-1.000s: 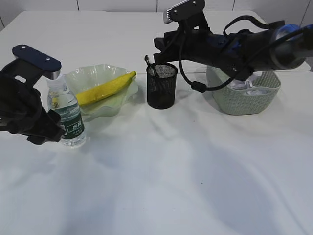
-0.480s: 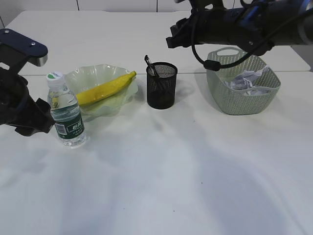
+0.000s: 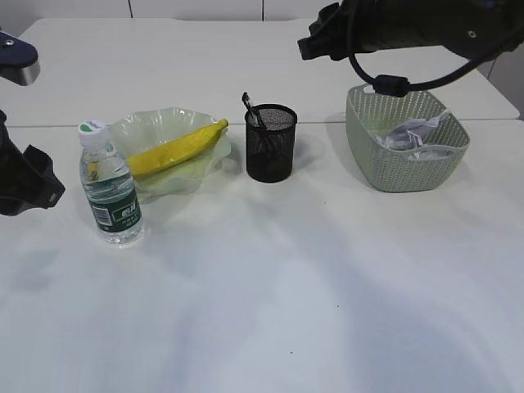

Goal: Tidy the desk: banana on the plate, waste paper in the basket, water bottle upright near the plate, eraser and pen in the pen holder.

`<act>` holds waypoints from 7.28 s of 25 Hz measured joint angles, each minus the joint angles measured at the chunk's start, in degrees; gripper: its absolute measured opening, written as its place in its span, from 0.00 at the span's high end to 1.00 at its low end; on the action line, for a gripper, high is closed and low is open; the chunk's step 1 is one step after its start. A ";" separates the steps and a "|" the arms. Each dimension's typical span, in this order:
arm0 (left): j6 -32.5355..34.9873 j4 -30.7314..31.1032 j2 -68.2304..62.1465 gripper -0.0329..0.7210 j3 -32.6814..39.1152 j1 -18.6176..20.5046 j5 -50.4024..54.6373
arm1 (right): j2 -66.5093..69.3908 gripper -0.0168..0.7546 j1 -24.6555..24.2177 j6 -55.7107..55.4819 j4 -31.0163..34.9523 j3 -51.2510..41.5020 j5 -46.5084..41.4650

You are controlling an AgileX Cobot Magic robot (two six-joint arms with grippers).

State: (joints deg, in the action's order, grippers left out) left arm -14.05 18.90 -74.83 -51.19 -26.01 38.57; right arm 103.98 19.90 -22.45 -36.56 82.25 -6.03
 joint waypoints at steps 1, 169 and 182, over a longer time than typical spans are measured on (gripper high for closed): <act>0.00 -0.12 0.51 0.38 0.00 0.00 0.47 | -0.93 0.64 0.22 0.00 0.10 -1.05 -0.40; 15.42 -21.86 71.54 0.30 20.89 2.95 25.29 | -104.86 0.23 4.66 27.91 39.18 -54.12 -59.37; 15.42 -21.86 71.54 0.32 20.89 20.56 25.29 | -104.86 0.23 -8.16 27.91 39.18 -54.12 -59.33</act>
State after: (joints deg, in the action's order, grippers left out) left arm 1.37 -2.96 -3.29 -30.29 -5.46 63.86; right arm -0.88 11.74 5.45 2.62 28.13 -65.36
